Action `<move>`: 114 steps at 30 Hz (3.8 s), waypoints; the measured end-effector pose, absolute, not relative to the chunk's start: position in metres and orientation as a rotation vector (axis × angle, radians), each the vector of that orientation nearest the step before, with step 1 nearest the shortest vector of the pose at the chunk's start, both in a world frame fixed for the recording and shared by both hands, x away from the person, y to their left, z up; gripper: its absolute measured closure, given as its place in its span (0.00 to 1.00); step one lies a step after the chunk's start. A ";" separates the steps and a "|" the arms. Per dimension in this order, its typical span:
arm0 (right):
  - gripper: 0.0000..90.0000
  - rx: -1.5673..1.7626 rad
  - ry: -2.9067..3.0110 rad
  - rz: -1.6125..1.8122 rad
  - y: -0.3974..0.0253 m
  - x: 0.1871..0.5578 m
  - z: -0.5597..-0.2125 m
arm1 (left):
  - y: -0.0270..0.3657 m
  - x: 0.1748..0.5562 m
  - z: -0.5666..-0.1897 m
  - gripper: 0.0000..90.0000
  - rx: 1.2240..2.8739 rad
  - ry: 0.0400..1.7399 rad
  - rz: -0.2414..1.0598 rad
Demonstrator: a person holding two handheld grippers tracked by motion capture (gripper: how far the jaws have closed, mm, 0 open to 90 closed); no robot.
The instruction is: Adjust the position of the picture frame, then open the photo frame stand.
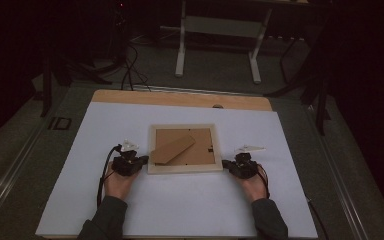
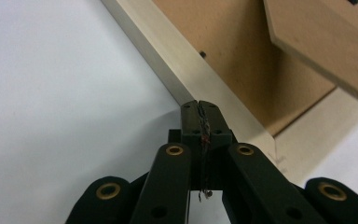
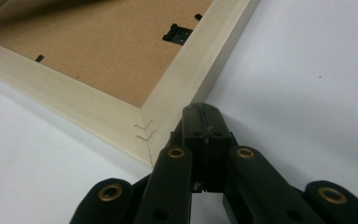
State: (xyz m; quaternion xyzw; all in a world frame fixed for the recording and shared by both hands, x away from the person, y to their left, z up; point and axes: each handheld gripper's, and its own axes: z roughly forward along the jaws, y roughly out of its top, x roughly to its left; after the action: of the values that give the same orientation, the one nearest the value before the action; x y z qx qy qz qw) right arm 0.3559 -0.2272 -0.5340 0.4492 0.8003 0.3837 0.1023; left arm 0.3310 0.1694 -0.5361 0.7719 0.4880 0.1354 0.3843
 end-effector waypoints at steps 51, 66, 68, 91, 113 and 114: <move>0.94 1.292 2.328 1.141 -0.220 0.349 -0.533 | 0.176 0.311 -0.538 0.96 1.940 1.305 0.357; 0.85 1.294 2.221 1.199 -0.245 0.350 -0.513 | 0.182 0.305 -0.520 0.88 1.887 1.286 0.420; 0.84 1.299 2.217 1.202 -0.247 0.350 -0.512 | 0.184 0.306 -0.520 0.87 1.872 1.298 0.383; 0.82 1.264 2.238 1.179 -0.247 0.350 -0.512 | 0.190 0.300 -0.491 0.81 1.806 1.254 0.434; 0.70 1.301 2.219 1.195 -0.251 0.350 -0.512 | 0.176 0.311 -0.466 0.60 1.825 1.158 0.367; 0.70 1.301 2.219 1.195 -0.251 0.350 -0.512 | 0.176 0.311 -0.466 0.60 1.825 1.158 0.367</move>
State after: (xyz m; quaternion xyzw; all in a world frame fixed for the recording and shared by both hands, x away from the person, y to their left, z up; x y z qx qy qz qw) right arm 0.3503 -0.2510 -0.5118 0.4533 0.7733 0.4165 0.1521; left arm 0.3110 0.1765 -0.4658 0.7404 0.4699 0.1489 0.4570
